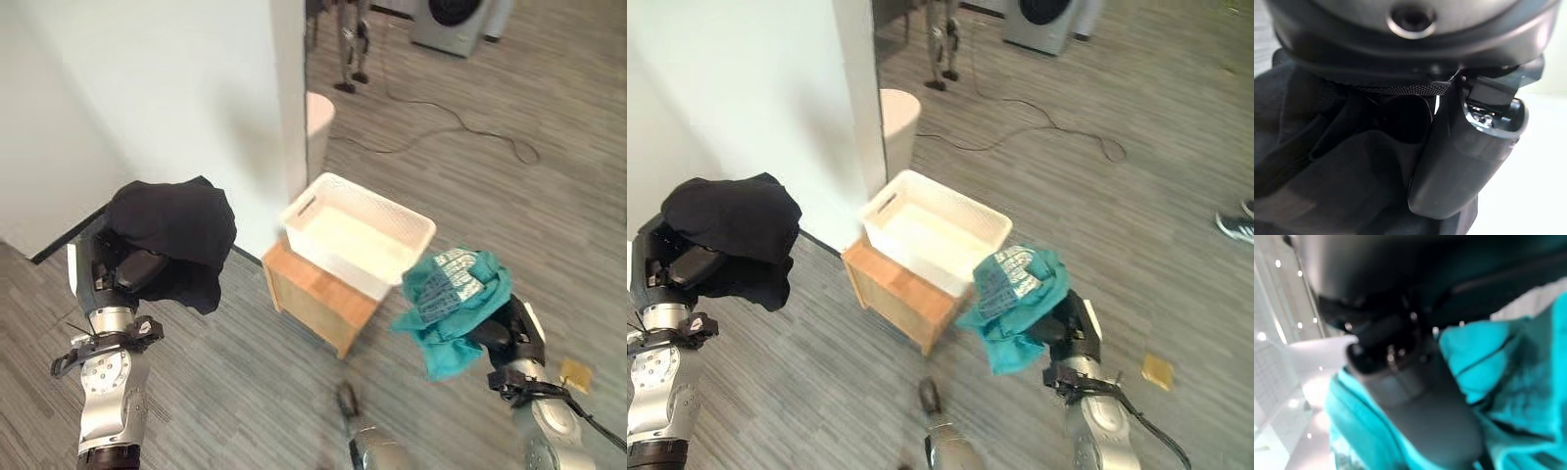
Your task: Pick up bed clothes into laundry basket.
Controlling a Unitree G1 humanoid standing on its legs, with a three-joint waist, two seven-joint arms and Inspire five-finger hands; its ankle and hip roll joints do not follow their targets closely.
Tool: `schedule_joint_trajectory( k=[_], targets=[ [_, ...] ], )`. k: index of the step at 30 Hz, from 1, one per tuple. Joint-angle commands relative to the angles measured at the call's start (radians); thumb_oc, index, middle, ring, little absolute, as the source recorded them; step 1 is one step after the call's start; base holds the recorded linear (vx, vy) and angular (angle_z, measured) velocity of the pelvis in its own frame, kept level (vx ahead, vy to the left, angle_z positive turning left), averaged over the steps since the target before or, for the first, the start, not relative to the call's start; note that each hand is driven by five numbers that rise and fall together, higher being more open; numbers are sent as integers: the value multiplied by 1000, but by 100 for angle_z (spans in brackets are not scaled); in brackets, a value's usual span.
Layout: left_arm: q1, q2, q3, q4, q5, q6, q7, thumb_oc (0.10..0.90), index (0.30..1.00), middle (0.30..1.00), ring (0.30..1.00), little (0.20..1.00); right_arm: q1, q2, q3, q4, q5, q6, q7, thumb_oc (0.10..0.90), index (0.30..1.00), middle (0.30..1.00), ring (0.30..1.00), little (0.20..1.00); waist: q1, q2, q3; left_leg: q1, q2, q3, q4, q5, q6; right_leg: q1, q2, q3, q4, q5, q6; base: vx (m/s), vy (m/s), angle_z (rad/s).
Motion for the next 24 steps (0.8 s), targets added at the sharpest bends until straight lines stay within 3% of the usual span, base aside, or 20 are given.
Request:
schedule_joint_trajectory(
  k=[1,4,12,13,17,18,22,24],
  targets=[
    [-51,89,-15,-114,-49,-129,-43,400,300,300,300,300,-131,-84,-107,-98,31,-132,-2,400,300,300,300,300,13,20,-70,-216,243,77,-152,188,-16,226,-74,-37,-26,-303,220,5,-191,72],
    [-34,94,-13,-106,-62,-121,-56,400,300,300,300,300,-178,-175,-141,-123,22,-133,-5,400,300,300,300,300,6,7,-84,-243,243,57,-156,196,-22,247,-79,-66,-53,-291,210,24,-136,77],
    [-34,93,-13,-106,-61,-121,-56,400,300,300,300,300,-178,-175,-141,-123,22,-133,-5,400,300,300,300,300,5,8,-84,-242,244,57,-156,196,-22,248,-79,-67,-53,-291,210,21,-11,5],
    [-2,106,-6,-98,-73,-113,-63,400,300,300,300,300,-209,-287,-159,-102,13,-130,-1,400,300,300,300,300,12,11,-104,-230,244,54,-180,187,-16,263,-70,-82,-60,-297,202,99,-57,-15],
    [-2,106,-6,-98,-73,-113,-63,400,300,300,300,300,-209,-287,-159,-102,13,-130,-1,400,300,300,300,300,12,11,-102,-234,244,52,-180,197,-18,257,-70,-81,-58,-289,203,41,0,1],
    [38,127,-110,-108,-124,-107,-114,400,300,300,300,300,-426,-741,7,123,-113,-76,54,400,300,300,300,300,58,-19,-99,-224,236,65,-180,192,-19,274,-64,-82,-75,-285,213,64,71,-10],
    [55,145,-117,-112,-145,-109,-139,400,300,300,300,300,-635,-851,237,283,-308,-75,28,400,300,300,300,300,62,-16,-94,-225,235,69,-180,180,-17,278,-66,-76,-87,-284,221,35,45,-5],
    [60,147,-118,-115,-148,-112,-140,400,300,300,300,300,-693,-858,293,325,-336,-75,13,400,300,300,300,300,64,-16,-93,-226,234,69,-180,180,-17,277,-66,-75,-89,-282,222,2,8,-5]
  ],
)
